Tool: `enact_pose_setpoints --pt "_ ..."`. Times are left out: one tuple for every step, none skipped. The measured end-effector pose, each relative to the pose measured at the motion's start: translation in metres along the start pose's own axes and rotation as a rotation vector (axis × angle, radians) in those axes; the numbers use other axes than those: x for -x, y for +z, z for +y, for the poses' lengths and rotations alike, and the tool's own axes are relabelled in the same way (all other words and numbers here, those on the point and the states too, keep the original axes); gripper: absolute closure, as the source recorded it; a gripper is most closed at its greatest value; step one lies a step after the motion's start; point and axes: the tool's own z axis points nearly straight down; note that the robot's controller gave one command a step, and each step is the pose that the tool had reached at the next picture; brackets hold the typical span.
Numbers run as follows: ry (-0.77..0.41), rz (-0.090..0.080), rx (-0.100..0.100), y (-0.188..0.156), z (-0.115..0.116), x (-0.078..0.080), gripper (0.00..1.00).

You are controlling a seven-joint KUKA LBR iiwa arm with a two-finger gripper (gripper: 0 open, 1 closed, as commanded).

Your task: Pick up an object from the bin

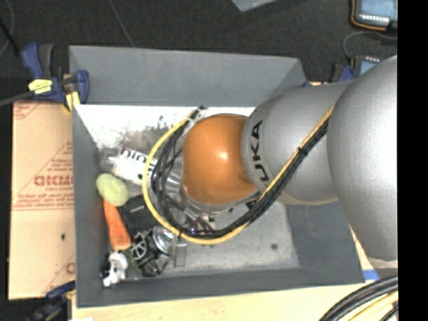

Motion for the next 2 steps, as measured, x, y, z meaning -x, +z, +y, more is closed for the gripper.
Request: enact_pose_setpoints --pt "0.004 -0.006 0.002 -0.004 0.000 0.001 0.00" --pt "-0.230 -0.009 -0.002 0.024 0.005 0.001 0.00"
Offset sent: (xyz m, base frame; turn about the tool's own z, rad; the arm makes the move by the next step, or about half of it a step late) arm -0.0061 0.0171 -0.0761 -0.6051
